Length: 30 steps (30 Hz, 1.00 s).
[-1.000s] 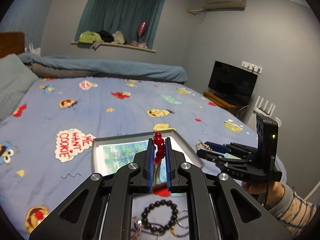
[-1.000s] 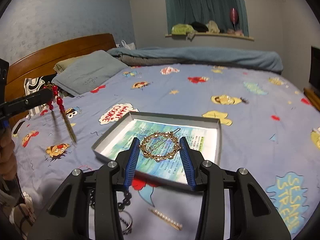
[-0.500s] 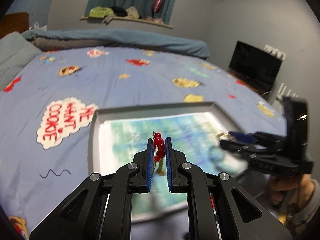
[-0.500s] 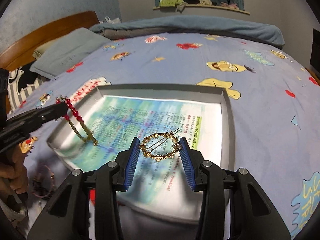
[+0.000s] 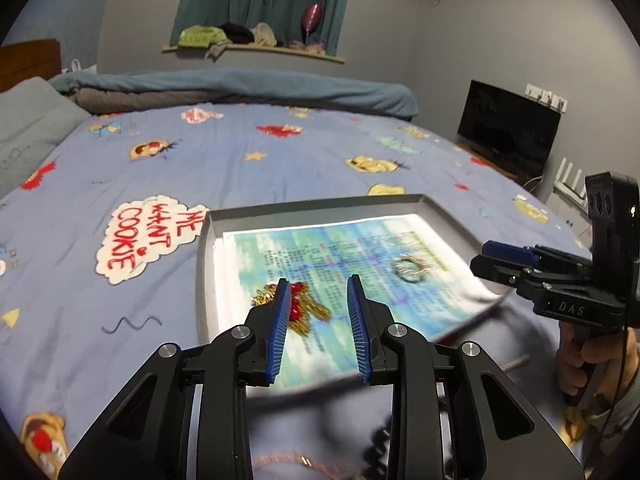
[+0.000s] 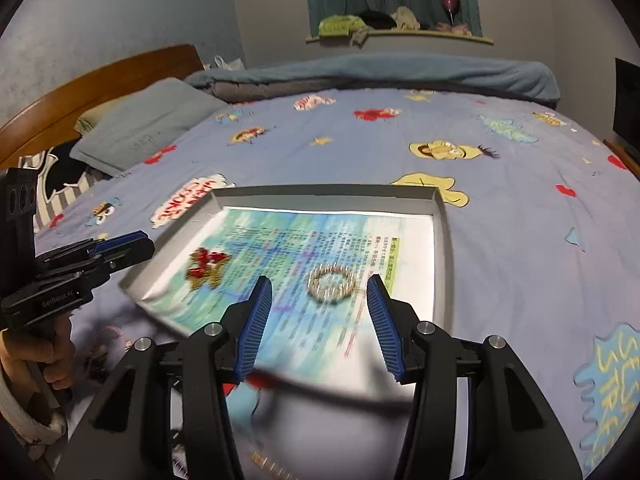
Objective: Organize jewelry
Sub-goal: 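Lower both held pieces into the grey box and open both tools, then move the left tool to the black bead bracelet while the right approaches the pearl pin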
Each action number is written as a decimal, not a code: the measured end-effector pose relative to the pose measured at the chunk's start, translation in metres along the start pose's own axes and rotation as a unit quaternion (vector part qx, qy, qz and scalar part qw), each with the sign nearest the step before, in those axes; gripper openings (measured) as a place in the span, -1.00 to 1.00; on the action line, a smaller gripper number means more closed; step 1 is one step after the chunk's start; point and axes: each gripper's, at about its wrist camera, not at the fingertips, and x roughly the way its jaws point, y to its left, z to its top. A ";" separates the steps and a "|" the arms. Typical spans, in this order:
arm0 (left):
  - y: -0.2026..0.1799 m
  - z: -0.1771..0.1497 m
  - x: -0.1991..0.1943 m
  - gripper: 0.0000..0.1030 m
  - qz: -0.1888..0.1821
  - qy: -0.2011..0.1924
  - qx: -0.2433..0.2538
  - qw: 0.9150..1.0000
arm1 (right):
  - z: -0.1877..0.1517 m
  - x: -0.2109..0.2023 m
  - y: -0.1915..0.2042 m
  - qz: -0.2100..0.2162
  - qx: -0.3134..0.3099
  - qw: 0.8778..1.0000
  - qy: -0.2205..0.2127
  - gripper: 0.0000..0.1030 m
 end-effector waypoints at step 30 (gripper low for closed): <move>-0.053 -0.101 -0.046 0.39 -0.014 -0.031 -0.001 0.999 | -0.102 -0.061 0.011 -0.046 0.011 0.998 -0.043 0.11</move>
